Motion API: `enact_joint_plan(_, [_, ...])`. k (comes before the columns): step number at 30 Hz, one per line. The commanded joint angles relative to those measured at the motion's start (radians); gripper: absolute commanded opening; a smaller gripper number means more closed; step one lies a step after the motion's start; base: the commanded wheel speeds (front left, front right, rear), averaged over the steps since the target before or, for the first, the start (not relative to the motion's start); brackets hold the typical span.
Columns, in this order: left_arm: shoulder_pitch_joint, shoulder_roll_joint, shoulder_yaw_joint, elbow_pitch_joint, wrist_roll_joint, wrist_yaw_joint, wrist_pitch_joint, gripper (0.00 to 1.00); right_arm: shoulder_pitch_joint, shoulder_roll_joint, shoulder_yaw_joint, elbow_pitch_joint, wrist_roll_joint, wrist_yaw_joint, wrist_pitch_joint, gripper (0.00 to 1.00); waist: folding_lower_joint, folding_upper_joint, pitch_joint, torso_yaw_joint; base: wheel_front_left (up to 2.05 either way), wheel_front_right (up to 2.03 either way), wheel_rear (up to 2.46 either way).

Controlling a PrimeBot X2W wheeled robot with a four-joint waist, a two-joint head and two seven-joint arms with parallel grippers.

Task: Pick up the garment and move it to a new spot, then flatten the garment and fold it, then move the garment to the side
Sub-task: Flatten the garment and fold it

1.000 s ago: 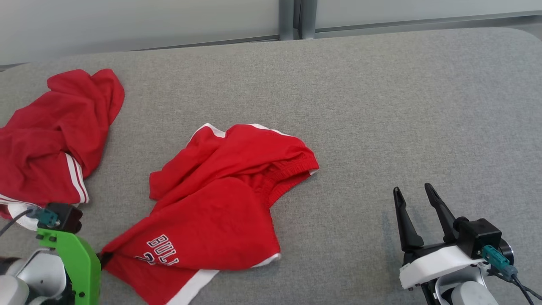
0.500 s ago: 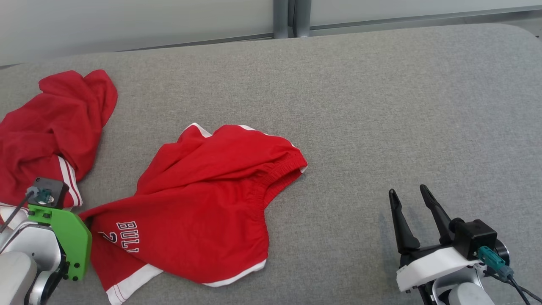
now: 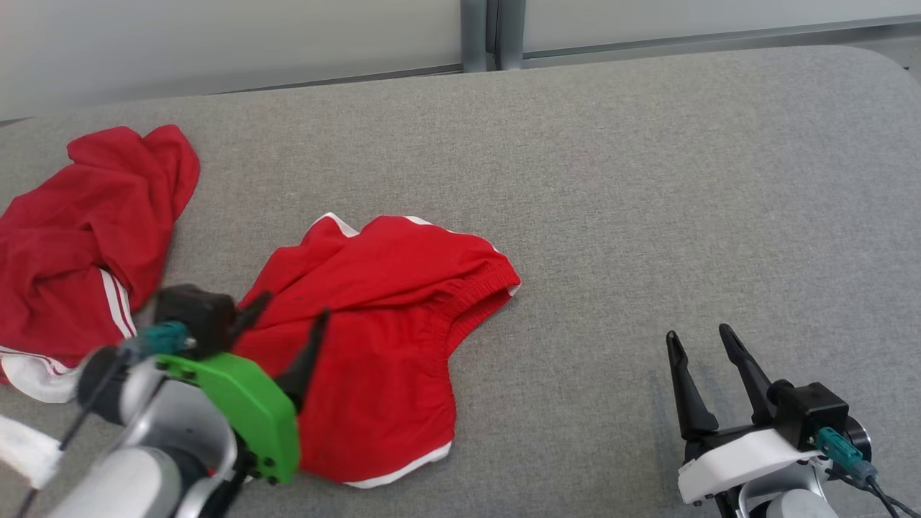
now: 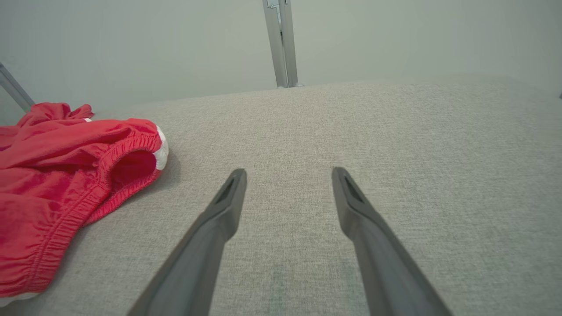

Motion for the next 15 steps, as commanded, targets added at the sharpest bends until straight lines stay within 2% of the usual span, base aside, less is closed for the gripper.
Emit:
enact_joint_plan(1, [-0.002, -0.029, -0.031, -0.022, 0.01, -0.009, 0.019, 1.0, -0.008, -0.003, 0.001, -0.001, -0.007, 0.0, -0.003, 1.0, 0.0, 0.0081, 0.006, 0.002, 0.0, 0.0, 0.0])
enact_joint_plan(5, [-0.043, -0.125, -0.137, -0.014, 0.026, -0.026, 0.076, 1.0, -0.041, -0.003, 0.017, -0.005, -0.003, 0.0, -0.003, 1.0, 0.0, 0.0081, 0.032, -0.008, 0.0, 0.0, 0.0])
enact_joint_plan(9, [-0.084, -0.226, -0.201, 0.083, 0.043, -0.026, 0.09, 1.0, -0.065, -0.003, 0.026, -0.011, 0.012, 0.0, -0.003, 1.0, 0.0, 0.0081, 0.066, -0.029, 0.0, 0.0, 0.0])
enact_joint_plan(12, [-0.119, -0.279, -0.222, 0.17, 0.052, -0.026, 0.098, 1.0, -0.076, -0.003, 0.027, -0.011, 0.028, 0.0, -0.003, 1.0, 0.0, 0.0081, 0.087, -0.054, 0.0, 0.0, 0.0])
enact_joint_plan(15, [-0.148, -0.302, -0.233, 0.251, 0.063, -0.031, 0.103, 1.0, -0.084, -0.003, 0.034, -0.011, 0.047, 0.0, -0.003, 1.0, 0.0, 0.0081, 0.106, -0.081, 0.0, 0.0, 0.0])
